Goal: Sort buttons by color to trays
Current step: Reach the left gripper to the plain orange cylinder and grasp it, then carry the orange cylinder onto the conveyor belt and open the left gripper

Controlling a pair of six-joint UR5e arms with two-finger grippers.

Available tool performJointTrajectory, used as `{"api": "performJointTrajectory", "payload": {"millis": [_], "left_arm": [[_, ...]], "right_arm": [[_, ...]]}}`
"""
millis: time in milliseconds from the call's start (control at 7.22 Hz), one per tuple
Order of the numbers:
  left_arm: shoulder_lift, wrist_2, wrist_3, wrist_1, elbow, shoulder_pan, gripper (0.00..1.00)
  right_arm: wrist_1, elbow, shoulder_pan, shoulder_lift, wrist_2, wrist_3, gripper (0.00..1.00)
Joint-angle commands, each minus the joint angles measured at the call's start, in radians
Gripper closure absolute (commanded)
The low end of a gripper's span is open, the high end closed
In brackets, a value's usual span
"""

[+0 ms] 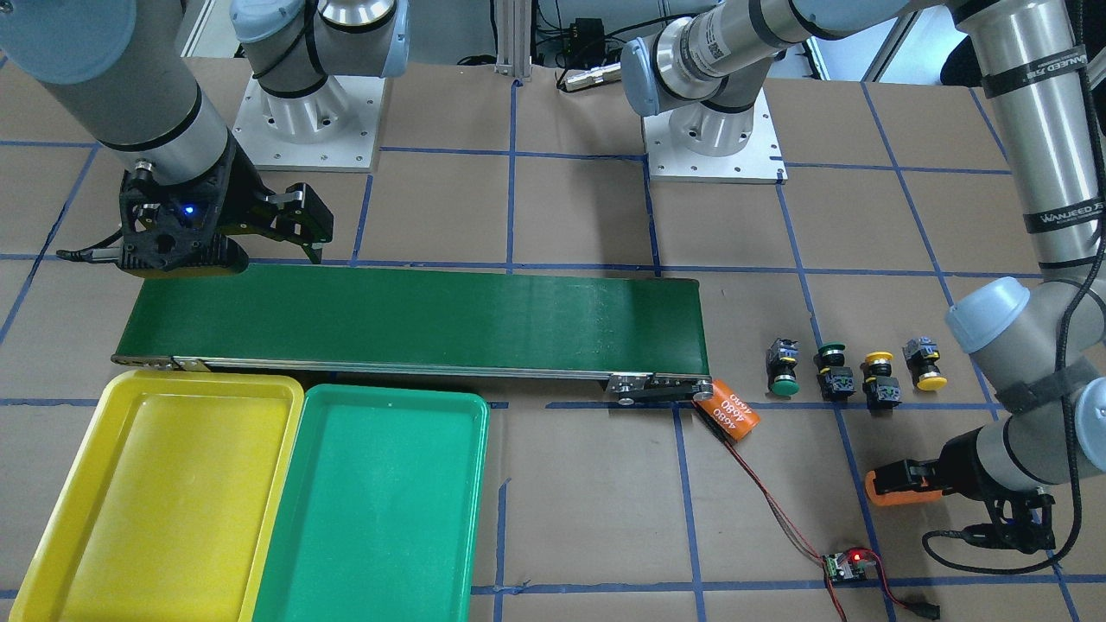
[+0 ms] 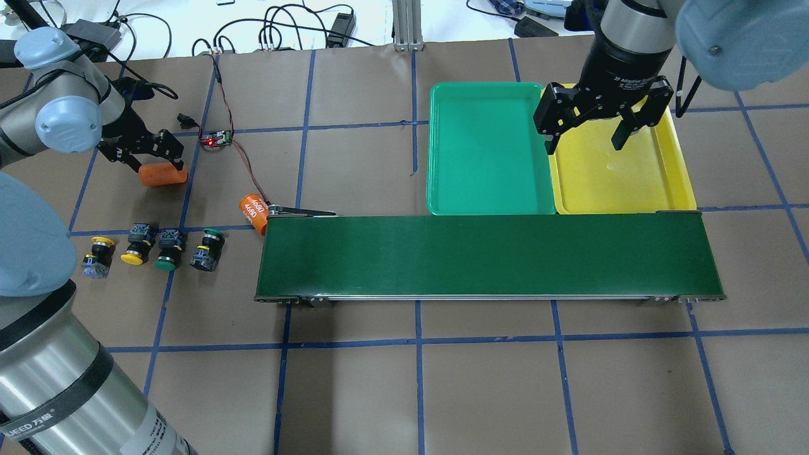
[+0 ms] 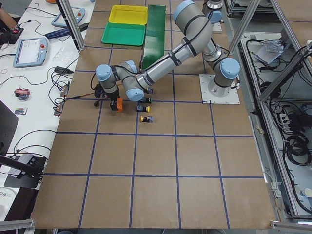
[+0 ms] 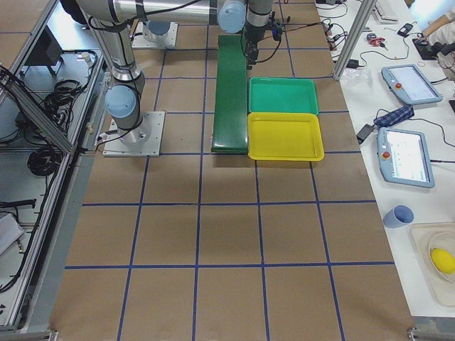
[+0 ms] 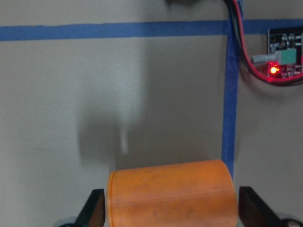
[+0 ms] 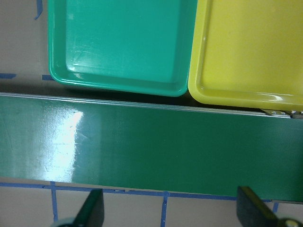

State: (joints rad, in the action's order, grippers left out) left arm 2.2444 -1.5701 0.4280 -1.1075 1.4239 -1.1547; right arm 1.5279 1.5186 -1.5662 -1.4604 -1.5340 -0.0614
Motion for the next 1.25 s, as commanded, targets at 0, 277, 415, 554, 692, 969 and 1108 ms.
{"api": "performJointTrajectory", "payload": {"millis": [0,277,415,554,692,969,1108], "left_arm": [[0.014,-0.001,-0.005,0.000,-0.002,0.000,0.47],[-0.005,-0.001,-0.006,-0.029,-0.003,-0.010,1.00],[-0.037,0.001,-0.006,-0.061,-0.002,-0.023,1.00],[-0.093,0.005,-0.017,-0.121,0.000,-0.061,1.00],[-0.173,0.009,-0.094,-0.186,0.015,-0.135,1.00],[-0.302,0.028,-0.217,-0.287,0.056,-0.302,1.00],[-0.346,0.030,-0.244,-0.284,0.110,-0.362,1.00]], "right_arm": [[0.000,0.000,0.000,0.000,0.000,0.000,0.00],[0.000,0.000,0.000,0.000,0.000,0.000,0.00],[0.000,0.000,0.000,0.000,0.000,0.000,0.00],[0.000,0.000,0.000,0.000,0.000,0.000,0.00],[0.000,0.000,0.000,0.000,0.000,0.000,0.00],[-0.002,0.000,0.000,0.000,0.000,0.000,0.00],[-0.002,0.000,0.000,0.000,0.000,0.000,0.00]]}}
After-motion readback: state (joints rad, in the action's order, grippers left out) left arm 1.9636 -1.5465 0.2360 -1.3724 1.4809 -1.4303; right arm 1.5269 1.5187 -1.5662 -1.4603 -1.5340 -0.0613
